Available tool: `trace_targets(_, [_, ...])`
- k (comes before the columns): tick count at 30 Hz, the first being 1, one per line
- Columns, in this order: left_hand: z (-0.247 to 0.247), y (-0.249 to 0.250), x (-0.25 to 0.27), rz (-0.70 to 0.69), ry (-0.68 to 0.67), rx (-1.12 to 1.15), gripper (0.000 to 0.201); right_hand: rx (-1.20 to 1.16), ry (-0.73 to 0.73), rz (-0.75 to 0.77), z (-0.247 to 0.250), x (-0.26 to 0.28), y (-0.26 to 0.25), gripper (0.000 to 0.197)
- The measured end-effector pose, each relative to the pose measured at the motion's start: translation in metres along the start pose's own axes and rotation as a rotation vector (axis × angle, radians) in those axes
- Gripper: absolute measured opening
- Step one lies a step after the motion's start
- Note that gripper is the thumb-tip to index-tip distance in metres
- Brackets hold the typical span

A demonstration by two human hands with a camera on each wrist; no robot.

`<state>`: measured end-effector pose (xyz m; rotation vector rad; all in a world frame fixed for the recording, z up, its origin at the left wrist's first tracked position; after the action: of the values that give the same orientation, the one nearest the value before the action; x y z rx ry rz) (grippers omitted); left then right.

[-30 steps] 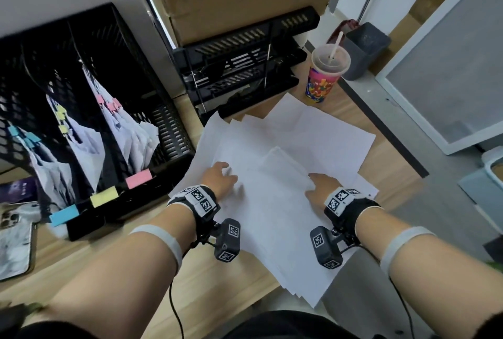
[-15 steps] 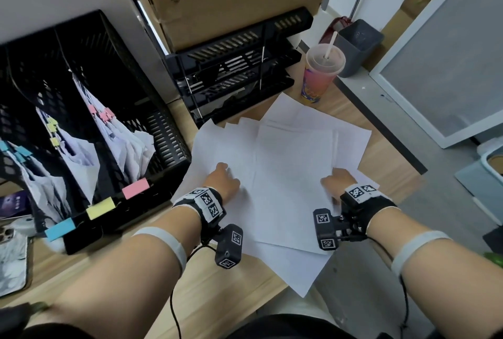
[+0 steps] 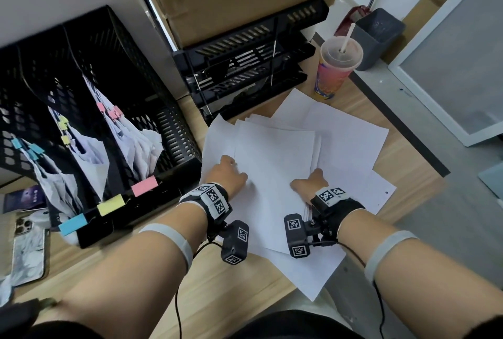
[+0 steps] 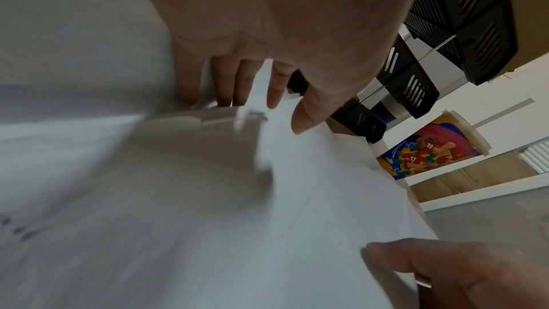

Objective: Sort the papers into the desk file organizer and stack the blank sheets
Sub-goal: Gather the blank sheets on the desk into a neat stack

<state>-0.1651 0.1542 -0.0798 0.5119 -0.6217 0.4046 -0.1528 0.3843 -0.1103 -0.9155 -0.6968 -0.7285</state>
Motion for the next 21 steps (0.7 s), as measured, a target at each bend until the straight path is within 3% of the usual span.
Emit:
trace_targets(6, [-0.005, 0.008, -0.001, 0.021, 0.006, 0.006, 0.052, 0.236, 0.200, 0.032, 0.025, 0.005, 0.003, 0.052])
trace_targets(12, [-0.011, 0.021, 0.001, -0.001, -0.012, 0.005, 0.046, 0.029, 0.170, -0.052, 0.034, 0.002, 0.007, 0.058])
trace_targets(14, [-0.013, 0.022, 0.002, -0.010, -0.025, 0.028, 0.044, -0.050, 0.135, -0.062, 0.036, 0.001, 0.011, 0.068])
trace_targets(21, [-0.013, 0.018, 0.002, -0.041, -0.047, 0.095, 0.029, -0.066, 0.021, -0.089, 0.038, 0.002, 0.015, 0.074])
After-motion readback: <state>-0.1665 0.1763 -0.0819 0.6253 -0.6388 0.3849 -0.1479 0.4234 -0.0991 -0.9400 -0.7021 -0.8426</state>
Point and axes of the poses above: each hand's wrist, its own x-axis away from the middle knuckle, its own z-axis out of the back of the hand, y = z × x, the point moved 5 cm from there along -x, towards the middle knuckle, and after that the axes turned 6 degrees about -x, right-handed, at the moved point
